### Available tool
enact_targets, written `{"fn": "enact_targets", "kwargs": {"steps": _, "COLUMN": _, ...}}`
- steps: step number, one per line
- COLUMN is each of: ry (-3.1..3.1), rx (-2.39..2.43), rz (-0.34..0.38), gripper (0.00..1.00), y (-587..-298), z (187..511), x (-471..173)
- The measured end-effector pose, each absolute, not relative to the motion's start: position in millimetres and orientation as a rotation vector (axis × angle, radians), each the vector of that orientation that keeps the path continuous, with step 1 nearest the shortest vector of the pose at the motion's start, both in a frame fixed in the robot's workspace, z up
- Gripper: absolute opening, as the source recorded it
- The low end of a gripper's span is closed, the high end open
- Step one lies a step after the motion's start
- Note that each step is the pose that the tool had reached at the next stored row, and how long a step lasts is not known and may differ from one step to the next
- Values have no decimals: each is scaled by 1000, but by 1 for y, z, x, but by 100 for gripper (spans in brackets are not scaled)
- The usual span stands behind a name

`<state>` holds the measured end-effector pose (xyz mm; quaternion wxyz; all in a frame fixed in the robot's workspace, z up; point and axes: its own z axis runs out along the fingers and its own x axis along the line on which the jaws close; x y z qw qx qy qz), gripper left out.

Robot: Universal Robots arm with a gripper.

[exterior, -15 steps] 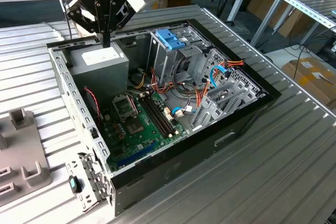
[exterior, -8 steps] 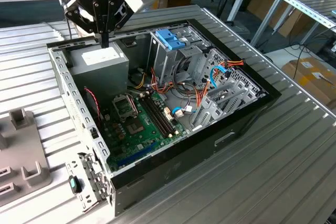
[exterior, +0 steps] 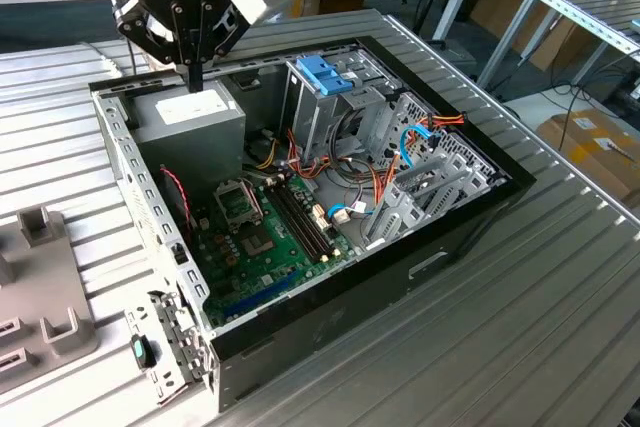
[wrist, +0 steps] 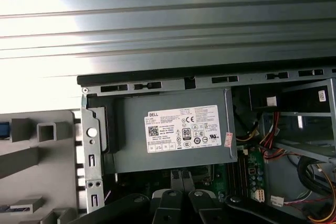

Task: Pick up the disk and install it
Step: 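Reach for the disk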

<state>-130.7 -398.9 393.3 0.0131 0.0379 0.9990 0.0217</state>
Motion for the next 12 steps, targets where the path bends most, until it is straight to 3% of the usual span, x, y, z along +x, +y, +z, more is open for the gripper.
{"fn": "enact_targets", "kwargs": {"steps": 12, "ry": 3112, "rx": 118, "rz": 68, "gripper": 11, "y": -399, "z": 393, "x": -138}}
